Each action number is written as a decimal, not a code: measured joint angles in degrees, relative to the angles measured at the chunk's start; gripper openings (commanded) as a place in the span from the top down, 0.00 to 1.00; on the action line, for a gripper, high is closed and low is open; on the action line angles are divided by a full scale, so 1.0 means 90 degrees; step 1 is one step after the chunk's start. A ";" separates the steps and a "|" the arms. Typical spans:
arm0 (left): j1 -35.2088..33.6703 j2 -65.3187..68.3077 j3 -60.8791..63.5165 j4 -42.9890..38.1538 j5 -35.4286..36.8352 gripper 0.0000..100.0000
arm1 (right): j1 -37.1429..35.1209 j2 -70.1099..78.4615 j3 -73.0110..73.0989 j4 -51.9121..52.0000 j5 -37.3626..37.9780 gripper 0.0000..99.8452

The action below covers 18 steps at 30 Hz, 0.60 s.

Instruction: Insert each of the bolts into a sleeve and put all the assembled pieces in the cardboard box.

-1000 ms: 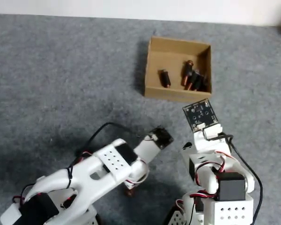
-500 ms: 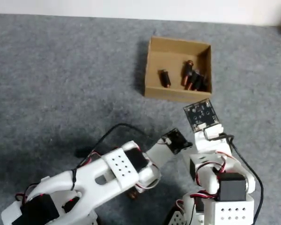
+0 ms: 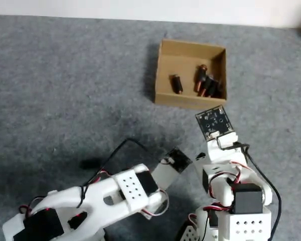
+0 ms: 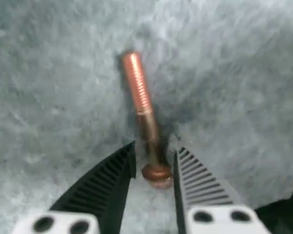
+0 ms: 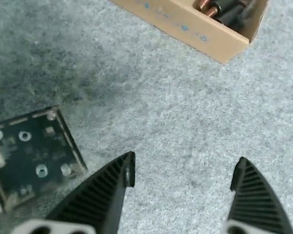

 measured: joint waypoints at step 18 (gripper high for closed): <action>-0.0371 -0.0098 0.0527 -0.0117 0.0010 1.00 | 0.0000 -0.0010 0.0000 0.0000 0.0000 0.70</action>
